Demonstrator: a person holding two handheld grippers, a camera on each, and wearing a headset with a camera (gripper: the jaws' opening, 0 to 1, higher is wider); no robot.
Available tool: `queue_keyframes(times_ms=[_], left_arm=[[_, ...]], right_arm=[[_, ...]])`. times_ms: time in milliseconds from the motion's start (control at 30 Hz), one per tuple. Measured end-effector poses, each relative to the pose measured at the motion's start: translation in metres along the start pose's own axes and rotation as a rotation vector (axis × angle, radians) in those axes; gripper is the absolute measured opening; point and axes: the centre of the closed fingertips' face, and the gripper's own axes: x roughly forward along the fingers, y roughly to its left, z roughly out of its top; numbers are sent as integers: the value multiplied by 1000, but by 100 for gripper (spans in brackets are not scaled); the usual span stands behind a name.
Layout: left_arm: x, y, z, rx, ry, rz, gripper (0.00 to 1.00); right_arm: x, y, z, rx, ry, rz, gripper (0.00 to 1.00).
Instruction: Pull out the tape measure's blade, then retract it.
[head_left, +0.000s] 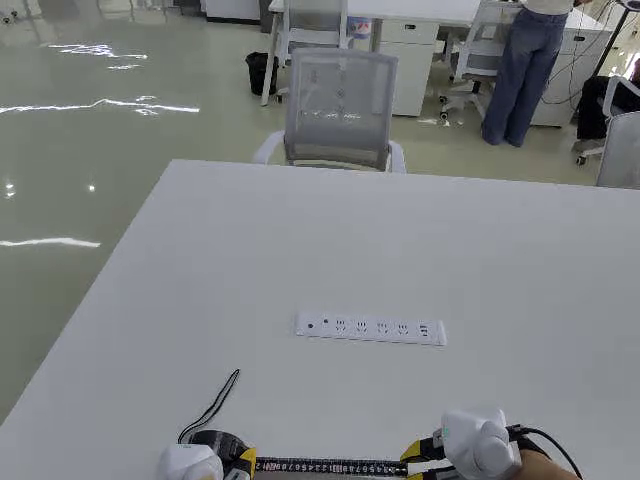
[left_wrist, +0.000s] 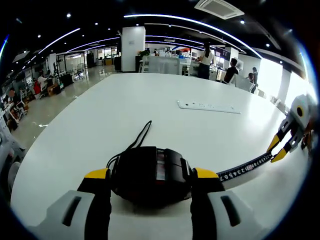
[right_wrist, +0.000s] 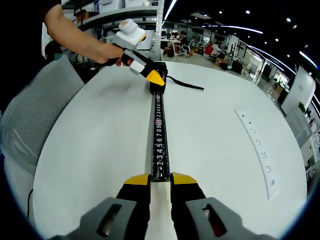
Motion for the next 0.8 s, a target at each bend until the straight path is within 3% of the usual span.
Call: queue_keyframes(times_ms=[800], left_arm=[[-1,2,1,-18,-3,-13,61]], right_arm=[[0,0,9,-8,0,1,13]])
